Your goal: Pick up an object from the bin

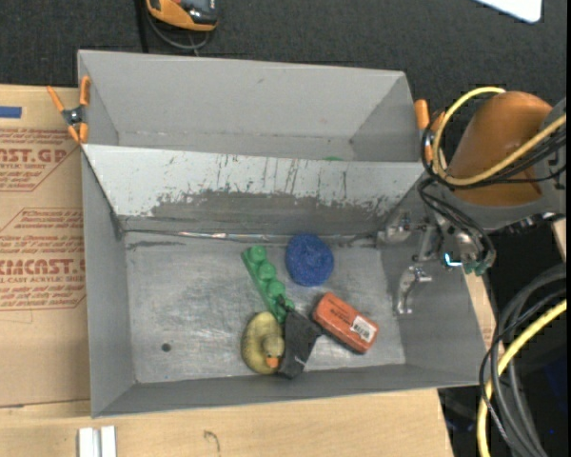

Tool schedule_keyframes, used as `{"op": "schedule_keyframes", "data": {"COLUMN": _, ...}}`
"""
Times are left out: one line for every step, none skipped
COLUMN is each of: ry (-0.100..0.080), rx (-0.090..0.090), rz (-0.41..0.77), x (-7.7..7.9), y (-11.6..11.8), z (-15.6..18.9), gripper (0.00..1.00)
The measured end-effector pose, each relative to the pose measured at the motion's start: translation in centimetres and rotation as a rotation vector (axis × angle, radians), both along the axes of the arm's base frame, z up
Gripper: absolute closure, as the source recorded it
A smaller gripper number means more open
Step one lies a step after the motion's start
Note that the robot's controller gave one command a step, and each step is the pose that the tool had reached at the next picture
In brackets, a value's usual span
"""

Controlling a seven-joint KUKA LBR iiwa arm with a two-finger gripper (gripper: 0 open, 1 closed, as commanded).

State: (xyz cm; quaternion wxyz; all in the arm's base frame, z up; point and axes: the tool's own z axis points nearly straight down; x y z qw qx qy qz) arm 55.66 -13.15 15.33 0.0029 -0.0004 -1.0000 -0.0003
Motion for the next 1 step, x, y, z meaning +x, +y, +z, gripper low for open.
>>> {"op": "schedule_keyframes", "data": {"ry": -0.007, "rx": -0.001, "rz": 0.001, "x": 0.19, "y": 0.04, "z": 0.46, "gripper": 0.0}}
